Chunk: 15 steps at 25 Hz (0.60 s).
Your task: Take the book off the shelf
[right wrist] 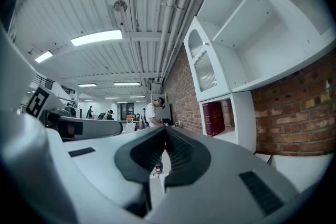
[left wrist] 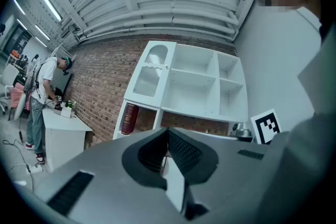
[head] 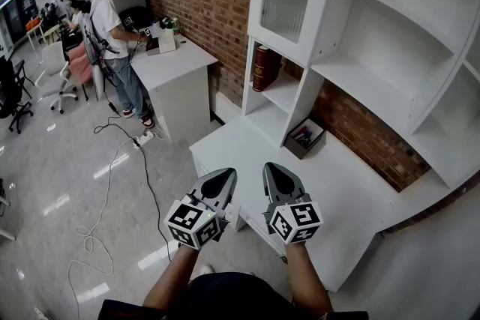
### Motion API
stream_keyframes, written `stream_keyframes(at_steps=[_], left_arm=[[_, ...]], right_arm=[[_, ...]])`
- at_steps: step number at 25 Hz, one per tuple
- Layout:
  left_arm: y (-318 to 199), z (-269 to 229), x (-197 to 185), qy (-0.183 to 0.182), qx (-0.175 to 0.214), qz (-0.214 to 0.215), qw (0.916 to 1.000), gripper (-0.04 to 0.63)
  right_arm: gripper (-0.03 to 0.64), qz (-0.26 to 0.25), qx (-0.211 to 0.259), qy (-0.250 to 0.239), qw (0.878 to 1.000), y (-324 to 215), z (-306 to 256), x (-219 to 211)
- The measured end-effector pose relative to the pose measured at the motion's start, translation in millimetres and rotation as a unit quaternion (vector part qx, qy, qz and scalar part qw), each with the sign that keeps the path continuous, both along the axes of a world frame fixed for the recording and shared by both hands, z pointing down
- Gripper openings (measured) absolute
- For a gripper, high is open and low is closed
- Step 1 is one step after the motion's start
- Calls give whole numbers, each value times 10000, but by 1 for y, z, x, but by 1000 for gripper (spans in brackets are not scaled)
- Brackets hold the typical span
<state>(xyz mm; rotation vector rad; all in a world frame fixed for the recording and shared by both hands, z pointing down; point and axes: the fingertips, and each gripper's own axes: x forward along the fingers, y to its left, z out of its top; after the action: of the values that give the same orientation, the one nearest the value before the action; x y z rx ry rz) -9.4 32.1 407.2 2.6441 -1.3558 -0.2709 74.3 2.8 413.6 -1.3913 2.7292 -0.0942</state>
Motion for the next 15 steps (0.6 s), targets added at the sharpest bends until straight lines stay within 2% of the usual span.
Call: stream_keyframes(at_steps=[15], left_arm=[[0, 4, 16, 22, -133, -73, 9999, 17]], right_arm=[[18, 115, -135, -219, 9996, -1, 4, 24]])
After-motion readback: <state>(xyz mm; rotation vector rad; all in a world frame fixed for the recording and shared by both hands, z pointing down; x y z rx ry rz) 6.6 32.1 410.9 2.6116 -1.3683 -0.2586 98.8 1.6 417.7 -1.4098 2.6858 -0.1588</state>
